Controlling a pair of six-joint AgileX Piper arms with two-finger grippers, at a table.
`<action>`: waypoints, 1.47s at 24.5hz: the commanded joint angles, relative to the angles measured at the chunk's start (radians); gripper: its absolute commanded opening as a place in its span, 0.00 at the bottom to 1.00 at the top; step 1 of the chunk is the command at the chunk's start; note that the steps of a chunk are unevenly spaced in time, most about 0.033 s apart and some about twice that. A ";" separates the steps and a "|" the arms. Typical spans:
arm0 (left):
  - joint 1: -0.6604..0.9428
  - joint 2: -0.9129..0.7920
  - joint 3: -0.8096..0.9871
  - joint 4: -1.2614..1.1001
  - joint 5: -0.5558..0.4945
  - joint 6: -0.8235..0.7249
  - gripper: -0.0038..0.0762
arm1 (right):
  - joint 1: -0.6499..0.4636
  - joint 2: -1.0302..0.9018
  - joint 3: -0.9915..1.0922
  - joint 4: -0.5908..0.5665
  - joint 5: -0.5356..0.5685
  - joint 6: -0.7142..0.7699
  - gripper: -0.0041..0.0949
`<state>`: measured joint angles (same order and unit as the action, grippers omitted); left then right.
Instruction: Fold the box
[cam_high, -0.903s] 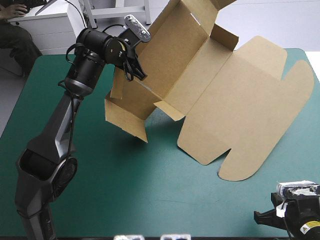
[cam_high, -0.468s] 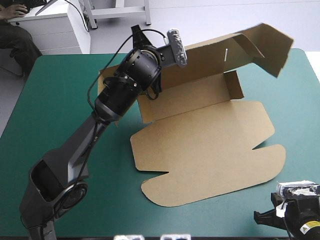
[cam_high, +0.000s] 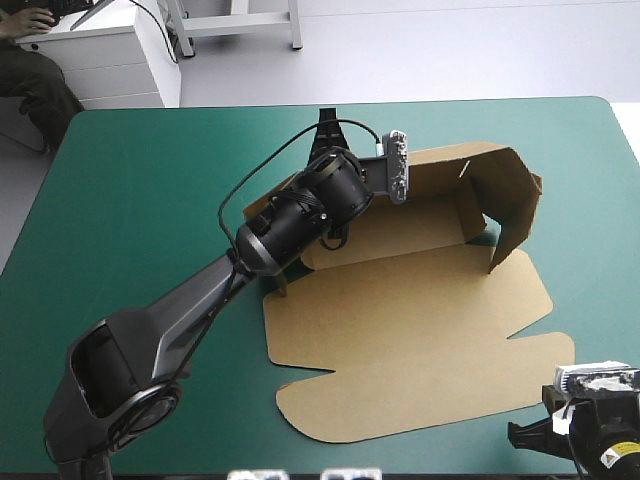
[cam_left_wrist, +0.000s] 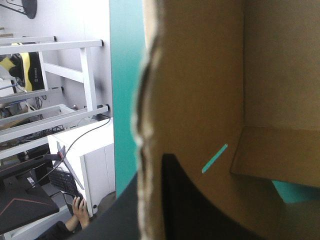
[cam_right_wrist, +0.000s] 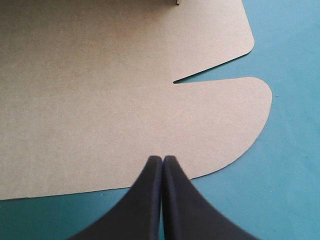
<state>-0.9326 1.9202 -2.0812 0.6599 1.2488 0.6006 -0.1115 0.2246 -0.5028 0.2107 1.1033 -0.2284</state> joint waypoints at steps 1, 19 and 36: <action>-0.005 -0.064 0.024 0.050 -0.007 -0.019 0.04 | 0.001 0.011 -0.023 0.004 -0.059 -0.015 0.02; -0.116 -0.086 0.401 0.640 -0.358 -0.572 0.04 | 0.001 0.011 -0.023 -0.034 -0.082 -0.040 0.02; -0.142 -0.123 0.607 0.986 -0.394 -0.958 0.04 | 0.001 0.427 -0.404 -0.039 -0.252 0.001 0.02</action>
<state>-1.0640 1.8582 -1.4495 1.5893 0.8422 -0.3316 -0.1108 0.5881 -0.8044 0.1668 0.9406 -0.2320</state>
